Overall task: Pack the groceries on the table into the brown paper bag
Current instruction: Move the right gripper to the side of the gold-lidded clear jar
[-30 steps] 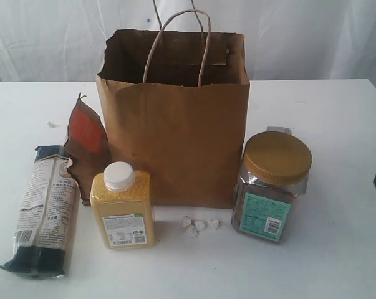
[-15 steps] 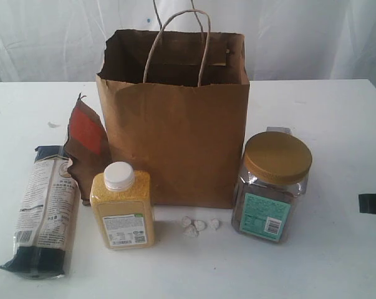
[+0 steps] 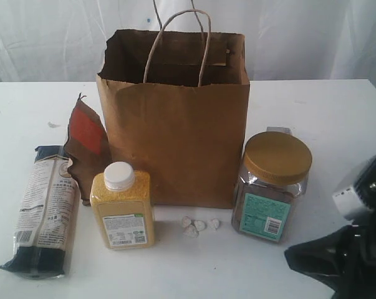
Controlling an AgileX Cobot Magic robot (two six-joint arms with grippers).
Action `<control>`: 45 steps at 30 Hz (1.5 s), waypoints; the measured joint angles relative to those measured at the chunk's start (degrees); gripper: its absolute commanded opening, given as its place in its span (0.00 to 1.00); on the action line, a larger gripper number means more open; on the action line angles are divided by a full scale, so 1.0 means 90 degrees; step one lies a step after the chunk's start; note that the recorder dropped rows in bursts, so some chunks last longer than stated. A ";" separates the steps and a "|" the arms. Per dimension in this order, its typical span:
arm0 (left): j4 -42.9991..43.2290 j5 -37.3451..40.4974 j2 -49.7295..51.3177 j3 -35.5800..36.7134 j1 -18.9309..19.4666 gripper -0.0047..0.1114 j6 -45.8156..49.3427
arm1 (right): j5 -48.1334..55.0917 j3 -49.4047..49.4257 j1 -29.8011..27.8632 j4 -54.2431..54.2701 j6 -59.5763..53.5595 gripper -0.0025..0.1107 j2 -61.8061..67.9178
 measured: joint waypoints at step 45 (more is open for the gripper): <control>0.0000 0.0000 0.0000 0.0000 0.0000 0.04 0.0000 | -0.2556 0.0089 0.0262 0.1206 -0.0098 0.02 0.1752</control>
